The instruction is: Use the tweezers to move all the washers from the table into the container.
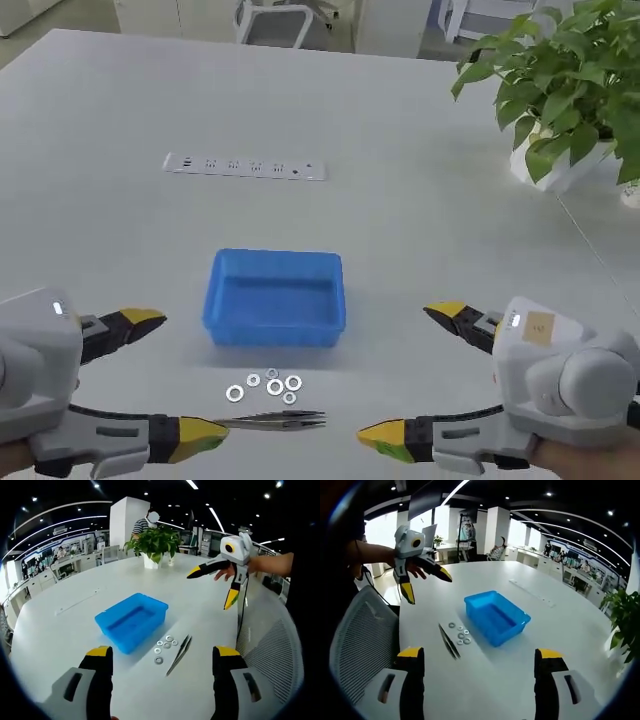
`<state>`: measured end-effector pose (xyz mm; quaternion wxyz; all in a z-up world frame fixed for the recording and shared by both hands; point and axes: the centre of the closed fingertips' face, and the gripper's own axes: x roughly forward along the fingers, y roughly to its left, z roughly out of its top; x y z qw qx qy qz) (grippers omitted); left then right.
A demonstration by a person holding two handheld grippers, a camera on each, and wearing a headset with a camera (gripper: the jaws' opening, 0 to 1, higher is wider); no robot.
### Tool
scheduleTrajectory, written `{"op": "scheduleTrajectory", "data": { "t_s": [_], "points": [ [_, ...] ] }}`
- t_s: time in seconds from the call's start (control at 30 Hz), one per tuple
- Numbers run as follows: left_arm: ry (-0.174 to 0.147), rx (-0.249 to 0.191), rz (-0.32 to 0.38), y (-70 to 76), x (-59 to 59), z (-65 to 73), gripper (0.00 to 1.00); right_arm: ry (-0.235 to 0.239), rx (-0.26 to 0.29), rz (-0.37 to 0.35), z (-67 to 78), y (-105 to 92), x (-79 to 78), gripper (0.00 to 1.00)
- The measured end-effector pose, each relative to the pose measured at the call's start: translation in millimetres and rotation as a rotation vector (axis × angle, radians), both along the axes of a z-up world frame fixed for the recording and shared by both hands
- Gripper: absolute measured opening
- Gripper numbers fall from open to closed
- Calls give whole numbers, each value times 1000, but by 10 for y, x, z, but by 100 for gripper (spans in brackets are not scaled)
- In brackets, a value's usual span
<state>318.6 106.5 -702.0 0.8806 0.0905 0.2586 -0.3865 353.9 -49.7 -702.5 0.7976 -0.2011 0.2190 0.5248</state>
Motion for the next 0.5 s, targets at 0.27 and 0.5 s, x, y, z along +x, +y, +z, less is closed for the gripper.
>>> {"op": "scheduleTrajectory", "data": {
  "t_s": [0.27,0.5],
  "points": [
    [31,29,-48,-25,-31,-137,77,7,-38,68,-101,46,-5,84],
    [47,48,-78,-59,-30,-267,68,23,-84,143,-268,98,-42,77]
  ]
}}
